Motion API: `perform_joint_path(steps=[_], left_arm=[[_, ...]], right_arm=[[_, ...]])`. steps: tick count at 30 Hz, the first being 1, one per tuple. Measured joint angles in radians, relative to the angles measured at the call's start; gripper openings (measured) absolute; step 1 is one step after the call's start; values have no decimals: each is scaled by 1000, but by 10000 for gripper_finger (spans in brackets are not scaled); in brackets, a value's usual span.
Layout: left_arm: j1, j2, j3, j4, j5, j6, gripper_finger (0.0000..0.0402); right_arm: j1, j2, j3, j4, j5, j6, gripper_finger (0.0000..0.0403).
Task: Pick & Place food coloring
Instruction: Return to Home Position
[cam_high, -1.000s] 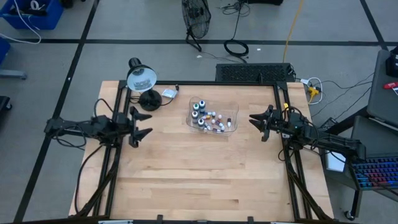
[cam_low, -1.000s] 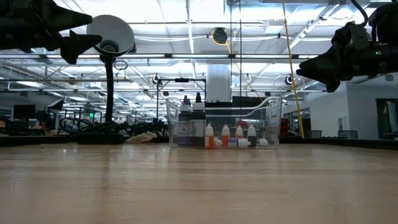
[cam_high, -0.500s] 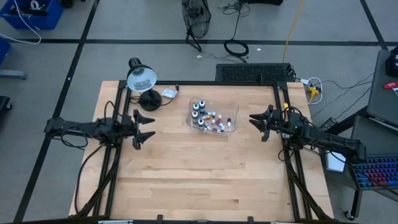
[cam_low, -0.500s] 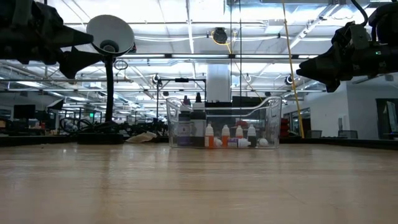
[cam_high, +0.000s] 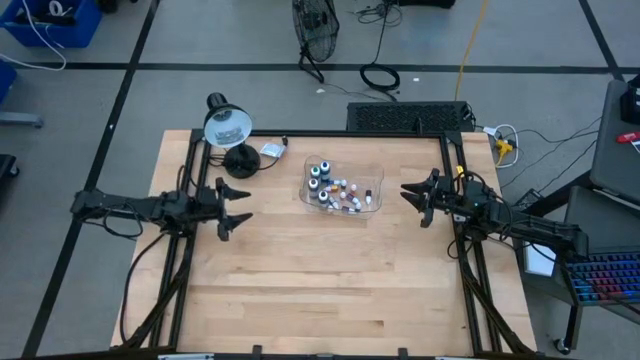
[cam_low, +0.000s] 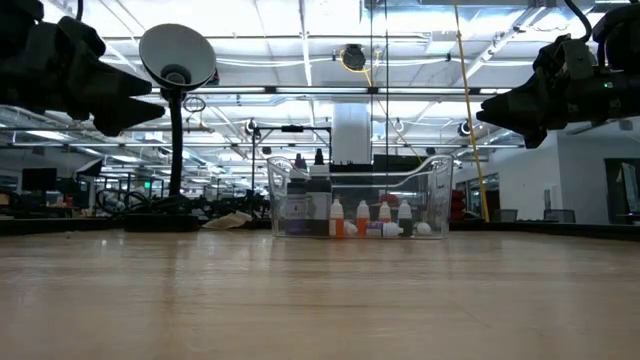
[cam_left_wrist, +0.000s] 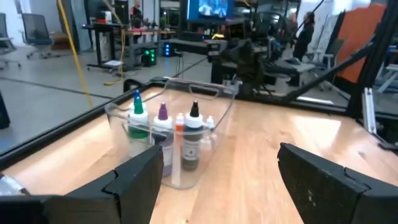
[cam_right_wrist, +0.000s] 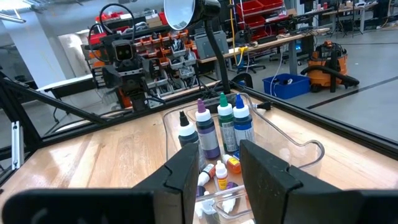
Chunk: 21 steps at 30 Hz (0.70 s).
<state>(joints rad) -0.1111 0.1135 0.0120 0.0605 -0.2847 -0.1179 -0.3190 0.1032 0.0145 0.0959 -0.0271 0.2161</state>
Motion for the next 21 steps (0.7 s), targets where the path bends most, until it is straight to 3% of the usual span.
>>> perform_joint_path(steps=[10, 21], left_arm=[[0, 11, -1, 17, -3, -5, 303], [0, 11, -1, 17, -3, -6, 319]], right_arm=[[0, 0, 0, 0, 0, 0, 105], [0, 0, 0, 0, 0, 0, 105]])
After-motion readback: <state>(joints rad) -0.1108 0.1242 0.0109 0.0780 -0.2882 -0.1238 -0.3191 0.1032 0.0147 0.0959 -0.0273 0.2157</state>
